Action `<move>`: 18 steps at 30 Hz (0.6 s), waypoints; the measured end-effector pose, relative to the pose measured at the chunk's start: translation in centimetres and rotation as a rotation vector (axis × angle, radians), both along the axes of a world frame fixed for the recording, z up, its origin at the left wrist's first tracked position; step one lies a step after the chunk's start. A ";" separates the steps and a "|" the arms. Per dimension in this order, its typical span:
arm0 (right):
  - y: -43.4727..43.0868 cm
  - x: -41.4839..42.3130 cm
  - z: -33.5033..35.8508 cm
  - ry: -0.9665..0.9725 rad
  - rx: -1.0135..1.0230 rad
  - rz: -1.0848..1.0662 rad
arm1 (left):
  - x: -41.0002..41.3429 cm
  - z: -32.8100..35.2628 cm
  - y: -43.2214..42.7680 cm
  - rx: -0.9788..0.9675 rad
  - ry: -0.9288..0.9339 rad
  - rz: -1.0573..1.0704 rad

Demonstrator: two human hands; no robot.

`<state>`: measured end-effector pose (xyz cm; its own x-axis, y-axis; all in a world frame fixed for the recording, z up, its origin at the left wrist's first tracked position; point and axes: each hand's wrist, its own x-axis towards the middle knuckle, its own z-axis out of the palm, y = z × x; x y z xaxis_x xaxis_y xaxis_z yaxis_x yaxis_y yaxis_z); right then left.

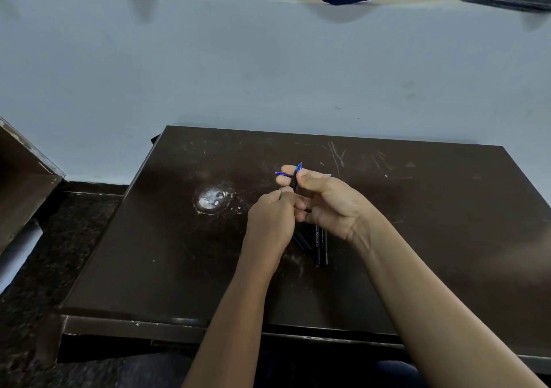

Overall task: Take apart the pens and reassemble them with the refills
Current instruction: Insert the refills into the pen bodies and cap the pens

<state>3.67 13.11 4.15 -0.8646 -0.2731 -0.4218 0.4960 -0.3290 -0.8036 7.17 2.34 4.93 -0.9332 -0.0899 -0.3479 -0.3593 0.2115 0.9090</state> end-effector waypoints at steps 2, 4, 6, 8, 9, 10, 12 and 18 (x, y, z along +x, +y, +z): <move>-0.3 0.3 0.0 0.060 0.042 0.040 | 0.1 -0.1 0.0 -0.045 0.027 -0.006; -0.4 0.4 -0.1 0.097 0.048 0.033 | 0.1 -0.2 -0.1 -0.056 0.033 -0.007; -0.4 0.3 -0.2 0.066 -0.003 -0.029 | 0.0 -0.3 -0.1 -0.061 0.026 0.008; -0.4 0.1 0.0 0.003 -0.048 -0.067 | 0.0 -0.4 0.0 -0.063 0.018 0.022; -0.4 0.0 0.1 -0.016 -0.041 -0.063 | 0.0 -0.5 0.0 -0.065 0.019 0.022; -0.4 0.1 0.2 -0.024 -0.028 -0.049 | -0.1 -0.6 0.0 -0.069 0.020 0.017; -0.5 0.2 0.2 0.002 0.025 -0.001 | -0.1 -0.6 0.0 -0.076 0.024 0.007; -0.6 0.1 0.1 -0.014 0.050 0.014 | 0.0 -0.6 -0.1 -0.144 0.012 -0.018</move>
